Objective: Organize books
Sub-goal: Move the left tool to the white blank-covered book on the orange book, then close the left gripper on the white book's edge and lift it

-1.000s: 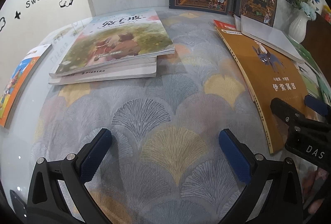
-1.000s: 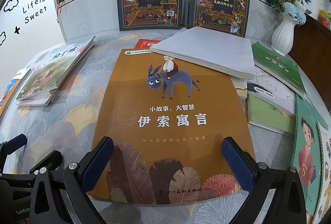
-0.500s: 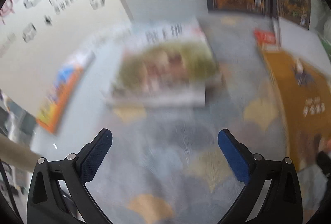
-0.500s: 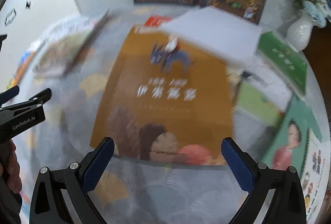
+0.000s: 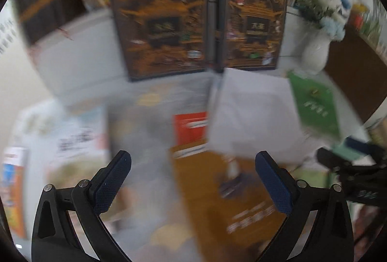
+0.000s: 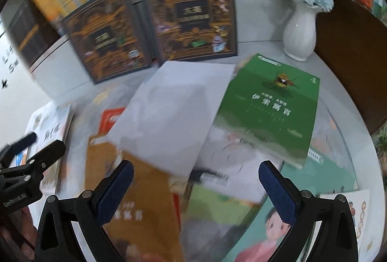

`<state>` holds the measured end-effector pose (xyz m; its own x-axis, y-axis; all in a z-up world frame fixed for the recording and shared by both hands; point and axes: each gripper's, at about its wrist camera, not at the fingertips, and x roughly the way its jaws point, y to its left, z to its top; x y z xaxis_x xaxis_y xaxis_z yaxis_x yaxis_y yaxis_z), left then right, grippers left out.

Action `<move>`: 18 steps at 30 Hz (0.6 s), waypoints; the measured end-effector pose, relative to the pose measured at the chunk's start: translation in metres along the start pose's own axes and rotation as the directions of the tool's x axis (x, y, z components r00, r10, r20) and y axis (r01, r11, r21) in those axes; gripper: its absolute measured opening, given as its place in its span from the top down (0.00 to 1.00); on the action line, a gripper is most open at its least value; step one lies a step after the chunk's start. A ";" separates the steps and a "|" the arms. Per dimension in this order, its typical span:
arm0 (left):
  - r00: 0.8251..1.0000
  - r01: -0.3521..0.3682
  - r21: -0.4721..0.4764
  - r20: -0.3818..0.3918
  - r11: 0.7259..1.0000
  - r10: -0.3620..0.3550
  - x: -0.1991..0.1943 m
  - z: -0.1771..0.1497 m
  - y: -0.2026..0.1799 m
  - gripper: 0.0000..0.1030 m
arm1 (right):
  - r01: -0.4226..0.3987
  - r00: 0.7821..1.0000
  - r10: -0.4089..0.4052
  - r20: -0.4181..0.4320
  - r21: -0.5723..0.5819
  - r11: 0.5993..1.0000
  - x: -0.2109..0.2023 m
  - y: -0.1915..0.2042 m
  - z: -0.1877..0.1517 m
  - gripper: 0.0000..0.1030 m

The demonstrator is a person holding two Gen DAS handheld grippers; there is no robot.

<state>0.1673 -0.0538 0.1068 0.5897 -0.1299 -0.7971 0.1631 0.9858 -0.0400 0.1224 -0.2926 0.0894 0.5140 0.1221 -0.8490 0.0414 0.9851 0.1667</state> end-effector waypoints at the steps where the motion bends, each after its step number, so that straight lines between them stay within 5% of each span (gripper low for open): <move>1: 1.000 0.030 -0.013 -0.001 0.999 -0.030 0.007 0.003 -0.001 0.01 | 0.014 1.000 -0.014 -0.010 0.013 1.000 0.008 -0.004 0.006 0.00; 5: 0.994 0.095 -0.010 -0.055 0.995 -0.095 0.046 0.022 -0.002 0.02 | 0.016 0.999 -0.015 -0.043 0.026 1.000 0.034 -0.008 0.019 0.05; 6: 0.991 0.110 -0.007 -0.080 0.994 -0.111 0.059 0.026 -0.002 0.03 | 0.008 0.998 -0.007 -0.056 0.029 1.000 0.042 -0.007 0.021 0.14; 13: 0.971 0.174 0.027 -0.169 0.984 -0.167 0.102 0.038 -0.008 0.30 | -0.023 0.992 0.032 -0.119 0.077 0.997 0.077 -0.007 0.023 0.40; 18: 0.942 0.244 0.012 -0.238 0.970 -0.235 0.127 0.039 -0.012 0.49 | -0.038 0.992 0.046 -0.117 0.072 0.997 0.081 -0.002 0.027 0.45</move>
<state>0.2708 -0.0858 0.0294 0.3291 -0.3284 -0.8853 0.3118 0.9228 -0.2264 0.1873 -0.2883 0.0343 0.4116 0.1806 -0.8933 0.0840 0.9685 0.2345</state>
